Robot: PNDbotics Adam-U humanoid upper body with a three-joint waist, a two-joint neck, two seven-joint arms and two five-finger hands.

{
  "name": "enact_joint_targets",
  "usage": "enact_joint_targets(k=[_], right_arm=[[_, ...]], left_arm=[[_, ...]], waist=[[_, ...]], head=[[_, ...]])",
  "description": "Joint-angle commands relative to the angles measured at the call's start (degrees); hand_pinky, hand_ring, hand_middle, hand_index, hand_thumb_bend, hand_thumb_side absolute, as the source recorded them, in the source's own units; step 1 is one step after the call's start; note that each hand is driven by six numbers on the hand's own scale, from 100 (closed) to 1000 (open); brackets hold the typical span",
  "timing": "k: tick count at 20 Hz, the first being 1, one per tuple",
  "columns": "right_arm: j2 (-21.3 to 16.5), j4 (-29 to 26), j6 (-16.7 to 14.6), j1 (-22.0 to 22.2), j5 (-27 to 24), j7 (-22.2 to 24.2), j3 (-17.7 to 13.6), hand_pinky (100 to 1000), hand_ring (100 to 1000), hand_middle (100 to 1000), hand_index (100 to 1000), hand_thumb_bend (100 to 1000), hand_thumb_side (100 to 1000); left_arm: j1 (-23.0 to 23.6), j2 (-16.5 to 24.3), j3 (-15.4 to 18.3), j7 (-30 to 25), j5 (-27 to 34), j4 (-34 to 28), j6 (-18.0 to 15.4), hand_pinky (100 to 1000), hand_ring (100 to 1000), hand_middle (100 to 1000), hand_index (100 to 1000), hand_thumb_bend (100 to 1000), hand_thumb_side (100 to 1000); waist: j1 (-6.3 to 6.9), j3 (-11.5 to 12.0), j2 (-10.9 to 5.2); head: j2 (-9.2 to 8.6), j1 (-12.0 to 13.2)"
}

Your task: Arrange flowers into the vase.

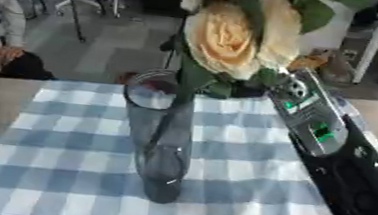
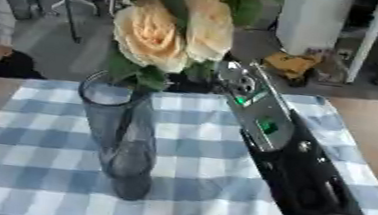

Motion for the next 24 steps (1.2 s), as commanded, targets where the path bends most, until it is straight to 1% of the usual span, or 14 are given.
enact_joint_targets(k=[1,8,14,24], right_arm=[[-1.7,-1.0,-0.6,-0.7,0.7,-0.3,-0.8,952,1000,487,906,662,1000],[-2.9,-1.2,-1.6,0.0,1.1,-0.3,-1.0,962,1000,505,911,691,1000],[-3.9,-1.3,-2.0,0.9,1.4,0.0,-1.4,964,1000,506,911,693,1000],[-5.7,-2.7,-1.0,2.4,0.7,-1.4,-2.5,963,1000,505,910,678,1000]], left_arm=[[-0.4,0.9,-0.1,-0.1,-0.1,-1.1,0.1,383,613,726,820,100,1000],[-0.3,0.9,-0.1,-0.1,-0.1,-1.1,0.1,382,614,727,820,100,1000],[-0.3,1.0,-0.1,-0.2,-0.1,-1.1,0.2,381,614,728,820,100,1000],[-0.2,1.0,0.0,-0.2,-0.1,-1.1,0.2,381,615,730,821,100,1000]], waist=[[0.03,-0.1,-1.53],[0.03,-0.2,-1.57],[0.09,-0.3,-1.55],[0.33,-0.5,-1.66]], head=[[-0.79,0.2],[-0.88,0.3],[-0.93,0.5],[-0.97,0.6]])
